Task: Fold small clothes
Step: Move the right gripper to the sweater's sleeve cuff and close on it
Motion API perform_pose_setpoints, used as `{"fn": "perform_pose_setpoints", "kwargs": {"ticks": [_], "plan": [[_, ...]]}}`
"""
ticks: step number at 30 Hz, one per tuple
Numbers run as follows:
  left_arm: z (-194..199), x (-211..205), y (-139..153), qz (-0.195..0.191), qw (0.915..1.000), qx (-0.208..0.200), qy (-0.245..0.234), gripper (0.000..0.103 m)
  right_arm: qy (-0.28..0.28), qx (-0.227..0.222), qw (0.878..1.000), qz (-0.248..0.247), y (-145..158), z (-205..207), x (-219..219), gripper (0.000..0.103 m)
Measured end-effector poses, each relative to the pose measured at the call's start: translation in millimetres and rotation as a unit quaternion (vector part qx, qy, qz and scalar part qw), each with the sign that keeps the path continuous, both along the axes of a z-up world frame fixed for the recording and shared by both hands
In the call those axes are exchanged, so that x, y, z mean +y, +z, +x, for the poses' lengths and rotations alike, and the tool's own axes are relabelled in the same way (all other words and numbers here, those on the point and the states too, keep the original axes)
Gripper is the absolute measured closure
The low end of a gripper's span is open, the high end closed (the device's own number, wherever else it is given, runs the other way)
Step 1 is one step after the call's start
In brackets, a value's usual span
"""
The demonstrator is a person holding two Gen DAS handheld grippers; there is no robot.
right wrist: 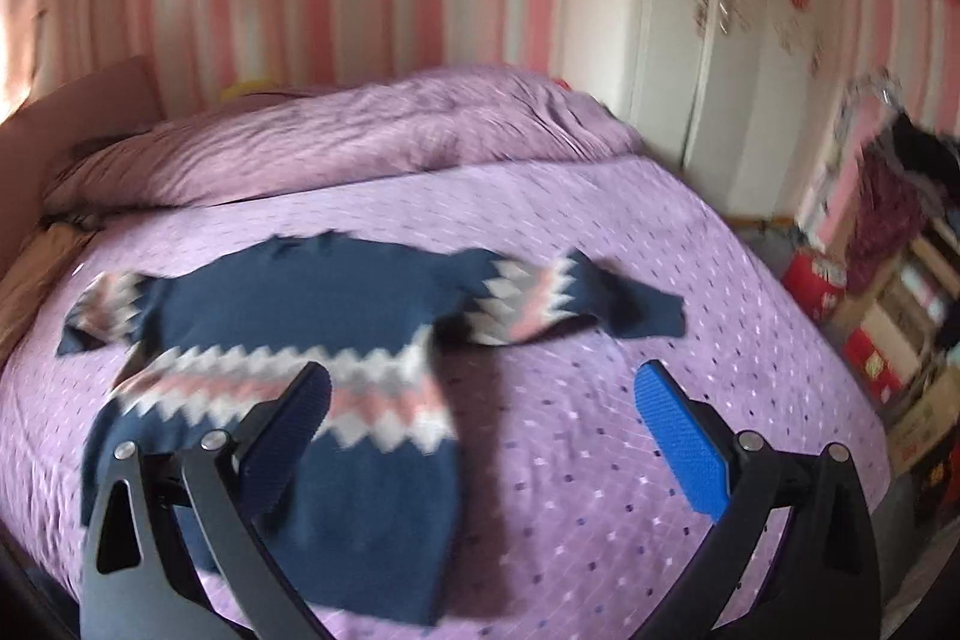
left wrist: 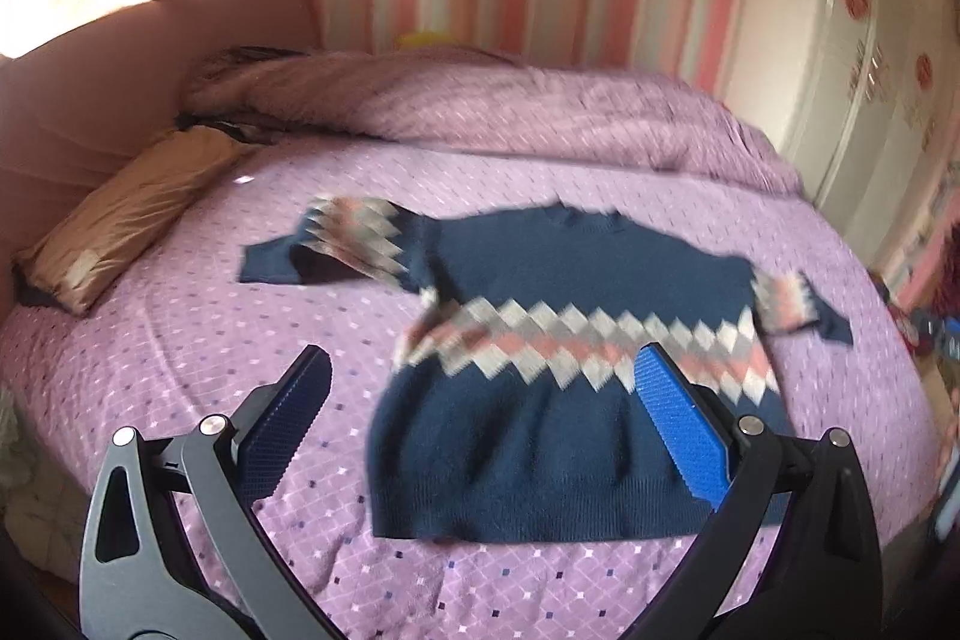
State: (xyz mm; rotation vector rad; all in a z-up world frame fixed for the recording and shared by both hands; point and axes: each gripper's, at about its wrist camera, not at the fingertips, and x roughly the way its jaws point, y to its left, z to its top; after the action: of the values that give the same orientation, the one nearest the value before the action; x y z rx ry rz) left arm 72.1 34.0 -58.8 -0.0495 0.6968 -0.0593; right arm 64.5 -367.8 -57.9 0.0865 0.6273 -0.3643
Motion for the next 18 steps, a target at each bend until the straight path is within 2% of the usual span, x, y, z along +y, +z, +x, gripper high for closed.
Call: {"fn": "perform_pose_setpoints", "kwargs": {"ticks": [3, 6, 7, 13, 15, 18], "plan": [[16.2, -9.3, -12.5, 0.008, 0.9999, 0.011, -0.009, 0.003, -0.030, 0.017, 0.999, 0.010, -19.7, 14.8, -49.9, 0.002], [31.3, -21.4, -23.0, 0.010, 0.9995, 0.024, -0.018, 0.003, -0.043, 0.014, 0.999, 0.021, -40.0, 33.8, -100.3, 0.002], [37.4, -28.5, -26.0, 0.022, 0.9993, 0.024, -0.017, 0.003, -0.048, 0.018, 0.998, 0.022, -47.3, 40.8, -116.0, 0.002], [66.2, -49.5, -43.4, 0.029, 0.9996, -0.001, 0.000, 0.003, -0.064, 0.018, 0.995, 0.074, -90.8, 70.4, -198.3, 0.002], [75.7, -56.1, -50.9, 0.025, 0.9996, 0.000, 0.009, 0.003, -0.073, 0.032, 0.992, 0.096, -105.9, 81.5, -221.7, 0.002], [87.8, -67.5, -62.4, 0.026, 0.9996, -0.002, 0.013, 0.003, -0.079, 0.049, 0.991, 0.099, -123.5, 98.1, -251.6, 0.002]]}}
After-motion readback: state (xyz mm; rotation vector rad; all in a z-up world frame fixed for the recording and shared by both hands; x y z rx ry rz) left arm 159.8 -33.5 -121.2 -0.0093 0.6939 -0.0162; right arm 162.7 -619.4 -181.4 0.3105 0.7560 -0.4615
